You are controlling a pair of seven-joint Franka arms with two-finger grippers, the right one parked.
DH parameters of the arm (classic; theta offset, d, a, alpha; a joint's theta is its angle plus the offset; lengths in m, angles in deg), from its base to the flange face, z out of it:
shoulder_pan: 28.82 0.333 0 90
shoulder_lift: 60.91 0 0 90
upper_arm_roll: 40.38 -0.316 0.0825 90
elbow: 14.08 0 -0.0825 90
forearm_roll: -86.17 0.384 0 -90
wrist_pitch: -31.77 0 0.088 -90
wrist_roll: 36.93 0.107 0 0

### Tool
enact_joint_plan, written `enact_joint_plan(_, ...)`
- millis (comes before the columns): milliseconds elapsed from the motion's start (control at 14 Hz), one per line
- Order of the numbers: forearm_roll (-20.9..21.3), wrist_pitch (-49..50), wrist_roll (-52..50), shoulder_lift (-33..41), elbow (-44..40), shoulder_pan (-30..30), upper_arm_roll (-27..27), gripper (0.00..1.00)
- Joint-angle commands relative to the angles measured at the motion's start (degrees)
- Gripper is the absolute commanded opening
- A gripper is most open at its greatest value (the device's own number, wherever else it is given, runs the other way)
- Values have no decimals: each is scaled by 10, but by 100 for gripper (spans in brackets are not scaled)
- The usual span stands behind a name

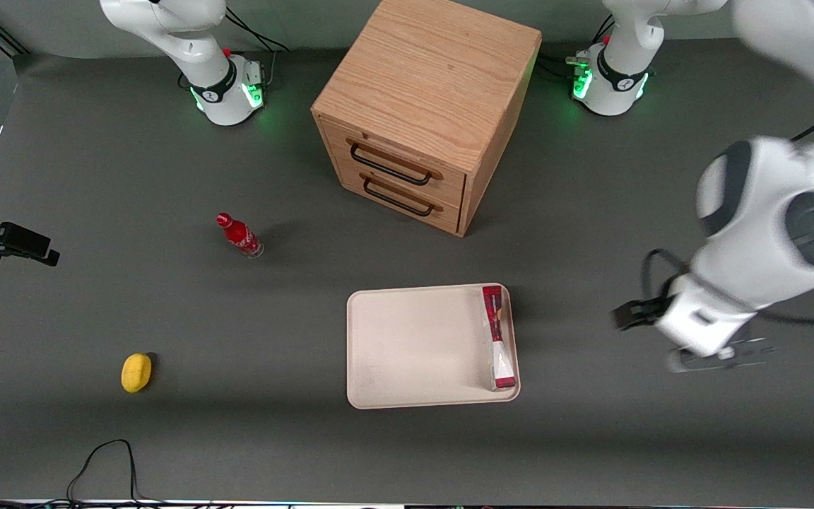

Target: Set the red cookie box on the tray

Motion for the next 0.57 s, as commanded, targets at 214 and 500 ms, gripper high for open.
enact_joint_plan(214, -42, 31, 31, 252, 220, 69, -3, 100)
enact_joint_plan(500, -63, 55, 110, 324, 271, 103, -4, 100)
